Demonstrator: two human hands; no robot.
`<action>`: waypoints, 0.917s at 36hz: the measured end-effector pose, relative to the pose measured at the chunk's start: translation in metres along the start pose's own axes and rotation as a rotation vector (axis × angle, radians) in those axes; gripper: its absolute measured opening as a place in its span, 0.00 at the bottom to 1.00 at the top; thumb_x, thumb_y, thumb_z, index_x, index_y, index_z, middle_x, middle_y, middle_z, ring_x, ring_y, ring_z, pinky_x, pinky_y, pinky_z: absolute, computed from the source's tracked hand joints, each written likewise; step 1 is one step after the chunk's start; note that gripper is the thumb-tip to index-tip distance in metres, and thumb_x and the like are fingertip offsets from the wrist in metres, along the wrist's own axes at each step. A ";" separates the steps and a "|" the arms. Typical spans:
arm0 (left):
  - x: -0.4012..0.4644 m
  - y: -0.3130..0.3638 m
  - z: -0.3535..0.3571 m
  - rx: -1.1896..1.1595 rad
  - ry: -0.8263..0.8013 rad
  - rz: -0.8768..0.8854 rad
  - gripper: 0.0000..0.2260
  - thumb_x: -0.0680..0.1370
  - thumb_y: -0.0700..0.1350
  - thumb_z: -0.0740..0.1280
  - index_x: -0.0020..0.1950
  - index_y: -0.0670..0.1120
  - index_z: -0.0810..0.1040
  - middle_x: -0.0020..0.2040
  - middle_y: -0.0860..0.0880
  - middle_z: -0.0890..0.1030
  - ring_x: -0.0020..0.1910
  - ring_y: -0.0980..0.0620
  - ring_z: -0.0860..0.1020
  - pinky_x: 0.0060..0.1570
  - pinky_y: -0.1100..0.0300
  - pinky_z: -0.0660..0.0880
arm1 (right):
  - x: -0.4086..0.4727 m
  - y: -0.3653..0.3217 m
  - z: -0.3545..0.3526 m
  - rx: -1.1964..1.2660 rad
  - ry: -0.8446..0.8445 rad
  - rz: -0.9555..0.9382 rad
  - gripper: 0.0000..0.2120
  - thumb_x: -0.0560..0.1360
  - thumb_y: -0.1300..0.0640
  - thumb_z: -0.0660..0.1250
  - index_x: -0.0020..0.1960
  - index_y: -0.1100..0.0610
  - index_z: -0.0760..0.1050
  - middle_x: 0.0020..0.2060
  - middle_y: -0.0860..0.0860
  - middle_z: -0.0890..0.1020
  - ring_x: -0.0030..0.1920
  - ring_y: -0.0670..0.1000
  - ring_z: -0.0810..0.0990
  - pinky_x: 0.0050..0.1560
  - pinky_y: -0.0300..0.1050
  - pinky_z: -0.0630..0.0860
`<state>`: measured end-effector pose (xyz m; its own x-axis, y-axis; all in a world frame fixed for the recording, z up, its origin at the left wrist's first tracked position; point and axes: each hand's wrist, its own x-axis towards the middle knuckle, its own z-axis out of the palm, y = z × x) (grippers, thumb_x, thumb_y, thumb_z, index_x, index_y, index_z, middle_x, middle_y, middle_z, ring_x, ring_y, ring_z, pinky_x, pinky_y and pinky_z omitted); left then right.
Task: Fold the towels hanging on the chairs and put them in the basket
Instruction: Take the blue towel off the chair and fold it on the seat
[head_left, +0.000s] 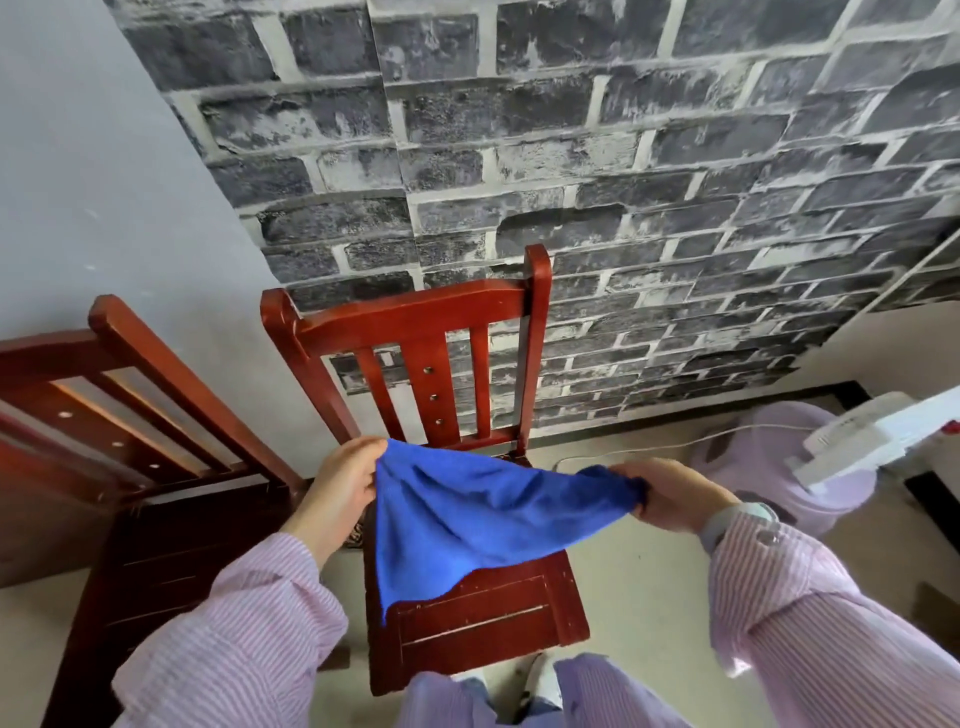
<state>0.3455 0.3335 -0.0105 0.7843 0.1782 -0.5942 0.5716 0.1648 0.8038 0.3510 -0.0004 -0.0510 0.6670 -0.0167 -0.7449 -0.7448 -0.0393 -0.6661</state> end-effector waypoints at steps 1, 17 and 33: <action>0.001 0.000 0.000 -0.024 0.011 -0.010 0.06 0.79 0.38 0.58 0.45 0.44 0.74 0.43 0.44 0.78 0.40 0.49 0.76 0.38 0.60 0.71 | 0.004 0.003 0.002 0.028 -0.011 0.068 0.08 0.75 0.67 0.59 0.39 0.61 0.72 0.20 0.50 0.75 0.19 0.44 0.73 0.19 0.32 0.67; -0.001 -0.007 -0.027 0.258 0.125 0.322 0.09 0.75 0.35 0.65 0.49 0.46 0.80 0.50 0.48 0.81 0.53 0.52 0.77 0.59 0.57 0.71 | 0.002 0.005 0.004 -0.013 0.258 -0.203 0.07 0.74 0.65 0.63 0.42 0.55 0.77 0.39 0.51 0.77 0.37 0.46 0.71 0.38 0.41 0.65; 0.002 -0.026 -0.039 0.460 0.107 0.315 0.13 0.72 0.32 0.65 0.43 0.50 0.81 0.43 0.55 0.82 0.44 0.61 0.78 0.47 0.65 0.73 | 0.025 0.028 -0.015 -0.545 0.197 0.145 0.11 0.71 0.65 0.68 0.32 0.65 0.69 0.23 0.54 0.68 0.21 0.50 0.64 0.21 0.38 0.59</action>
<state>0.3226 0.3672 -0.0338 0.9188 0.2519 -0.3038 0.3789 -0.3477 0.8576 0.3468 -0.0173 -0.0878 0.5887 -0.2434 -0.7708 -0.7466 -0.5292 -0.4031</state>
